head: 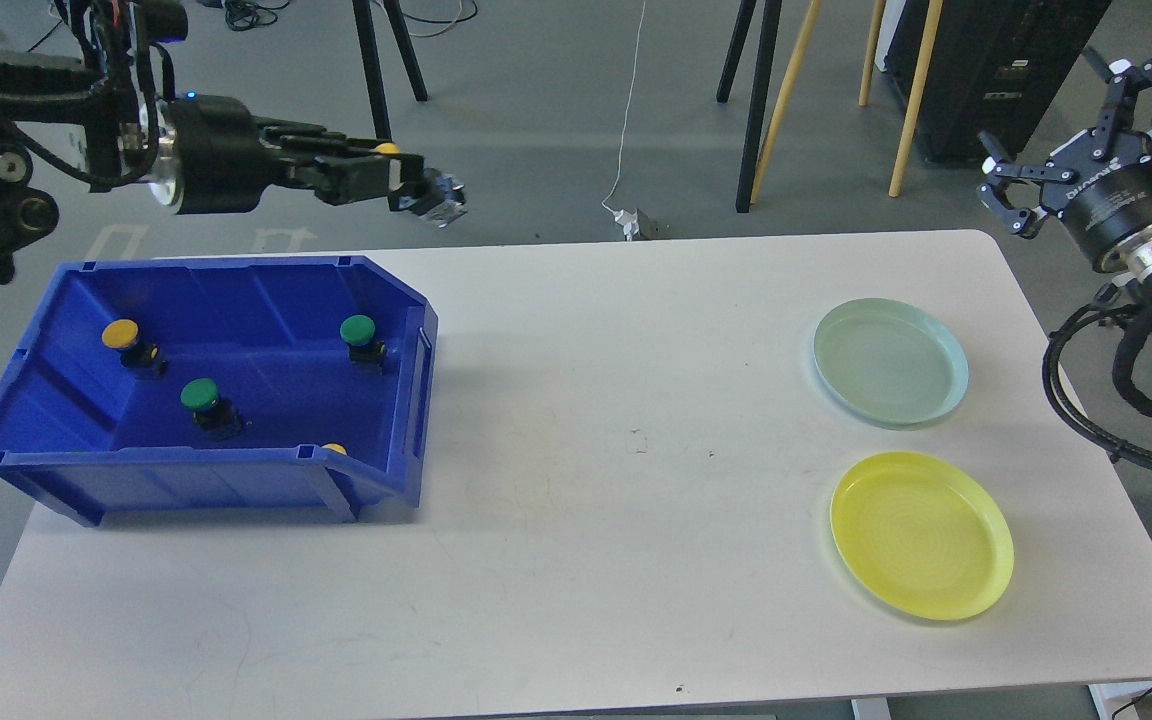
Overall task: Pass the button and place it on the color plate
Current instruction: 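Extend the left gripper to the right gripper and hand over the yellow button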
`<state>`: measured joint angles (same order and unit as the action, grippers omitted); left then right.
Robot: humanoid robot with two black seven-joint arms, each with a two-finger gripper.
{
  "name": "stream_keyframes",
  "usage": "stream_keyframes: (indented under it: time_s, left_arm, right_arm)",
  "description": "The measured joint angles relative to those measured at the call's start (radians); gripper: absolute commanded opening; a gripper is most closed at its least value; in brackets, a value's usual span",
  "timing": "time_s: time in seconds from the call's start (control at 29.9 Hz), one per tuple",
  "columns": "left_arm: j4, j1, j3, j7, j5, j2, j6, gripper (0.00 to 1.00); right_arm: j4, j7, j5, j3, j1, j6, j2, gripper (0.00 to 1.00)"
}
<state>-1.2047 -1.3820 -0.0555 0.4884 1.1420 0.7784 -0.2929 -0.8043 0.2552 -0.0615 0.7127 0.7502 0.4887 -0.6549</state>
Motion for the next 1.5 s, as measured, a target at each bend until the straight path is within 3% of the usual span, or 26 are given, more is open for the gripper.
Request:
stream_keyframes:
  time_s: [0.1, 0.23, 0.43, 0.84, 1.2, 1.3, 1.5]
  left_arm:
    - [0.021, 0.081, 0.107, 0.0, -0.182, -0.153, 0.032, 0.05]
    - [0.166, 0.19, 0.192, 0.0, -0.234, -0.398, 0.082, 0.06]
    - [0.393, 0.28, 0.221, 0.0, -0.237, -0.646, 0.12, 0.06]
    - [0.424, 0.29, 0.218, 0.0, -0.238, -0.673, 0.136, 0.07]
    - [0.424, 0.29, 0.221, 0.0, -0.238, -0.673, 0.135, 0.07]
    - [0.424, 0.29, 0.221, 0.0, -0.239, -0.673, 0.135, 0.07]
    - [0.424, 0.29, 0.221, 0.0, -0.239, -0.674, 0.135, 0.07]
  right_arm:
    - [-0.129, 0.0, 0.129, 0.003, -0.062, 0.0, -0.086, 1.0]
    - [-0.282, 0.001, 0.184, 0.008, -0.147, 0.0, -0.162, 1.0]
    - [-0.378, -0.004, 0.2, -0.004, -0.19, 0.0, -0.139, 1.0]
    - [-0.356, -0.01, 0.337, -0.104, -0.072, 0.0, 0.096, 0.99]
    - [-0.346, 0.004, 0.323, -0.098, -0.05, -0.035, 0.119, 0.92]
    - [-0.346, 0.005, 0.322, -0.092, -0.052, -0.054, 0.12, 0.82]
    - [-0.344, 0.007, 0.323, -0.092, -0.052, -0.068, 0.143, 0.45]
